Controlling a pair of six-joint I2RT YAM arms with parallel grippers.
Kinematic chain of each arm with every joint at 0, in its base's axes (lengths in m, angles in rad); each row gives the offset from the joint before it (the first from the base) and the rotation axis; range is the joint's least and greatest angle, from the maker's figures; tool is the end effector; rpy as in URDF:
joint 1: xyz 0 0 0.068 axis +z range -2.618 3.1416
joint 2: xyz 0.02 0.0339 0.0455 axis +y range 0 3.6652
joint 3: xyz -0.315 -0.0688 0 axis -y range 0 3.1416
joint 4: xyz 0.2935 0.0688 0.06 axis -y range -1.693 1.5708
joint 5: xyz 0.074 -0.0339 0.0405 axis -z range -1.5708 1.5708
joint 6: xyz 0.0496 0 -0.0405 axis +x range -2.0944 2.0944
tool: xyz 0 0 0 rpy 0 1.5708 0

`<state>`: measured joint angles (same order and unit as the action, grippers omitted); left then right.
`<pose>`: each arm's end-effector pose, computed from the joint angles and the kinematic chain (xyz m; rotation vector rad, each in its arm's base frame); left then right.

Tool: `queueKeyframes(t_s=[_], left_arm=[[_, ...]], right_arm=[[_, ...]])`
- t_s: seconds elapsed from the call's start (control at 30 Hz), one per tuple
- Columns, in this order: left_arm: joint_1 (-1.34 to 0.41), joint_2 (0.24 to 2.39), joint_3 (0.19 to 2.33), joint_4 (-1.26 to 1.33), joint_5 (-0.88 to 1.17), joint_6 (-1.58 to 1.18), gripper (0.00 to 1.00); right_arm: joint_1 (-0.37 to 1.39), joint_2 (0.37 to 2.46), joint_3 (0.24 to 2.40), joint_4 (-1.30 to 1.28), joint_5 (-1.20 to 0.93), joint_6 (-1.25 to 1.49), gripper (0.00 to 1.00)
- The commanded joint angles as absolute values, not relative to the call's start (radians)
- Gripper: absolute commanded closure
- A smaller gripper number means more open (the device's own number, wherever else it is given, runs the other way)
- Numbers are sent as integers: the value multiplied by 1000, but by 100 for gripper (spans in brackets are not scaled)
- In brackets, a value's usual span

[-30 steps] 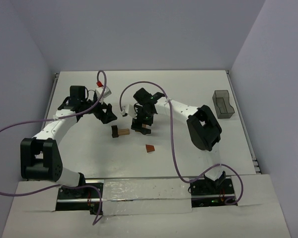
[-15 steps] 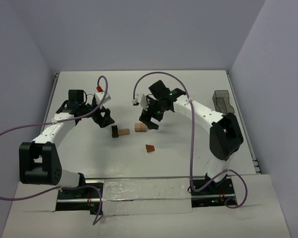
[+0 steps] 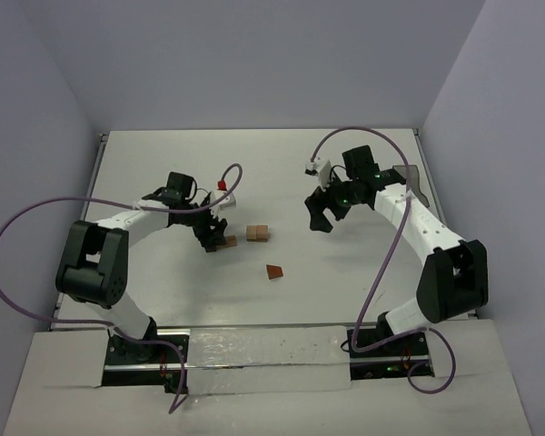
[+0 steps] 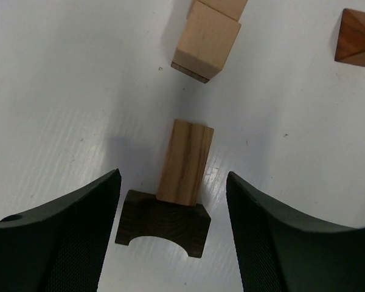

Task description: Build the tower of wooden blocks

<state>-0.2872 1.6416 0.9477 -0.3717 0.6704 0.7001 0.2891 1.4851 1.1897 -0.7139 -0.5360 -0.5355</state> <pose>0.3374 -0.1318 0.1874 1.3448 2.0378 -0.7004 0.3315 0.1250 0.3006 -1.1661 2.1792 0.5842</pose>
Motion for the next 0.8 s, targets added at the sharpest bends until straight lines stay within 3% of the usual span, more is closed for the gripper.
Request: queueKeyframes(t_s=[0.0, 0.37, 0.77], left_arm=[[-330, 1678, 983, -341, 619, 765, 24], [-354, 1721, 953, -318, 541, 808, 29], [-356, 1700, 915, -269, 493, 815, 59]], right_arm=[[267, 1419, 1152, -675, -582, -522, 0], [261, 1417, 1146, -673, -591, -522, 0], [261, 1381, 1101, -644, -576, -514, 0]])
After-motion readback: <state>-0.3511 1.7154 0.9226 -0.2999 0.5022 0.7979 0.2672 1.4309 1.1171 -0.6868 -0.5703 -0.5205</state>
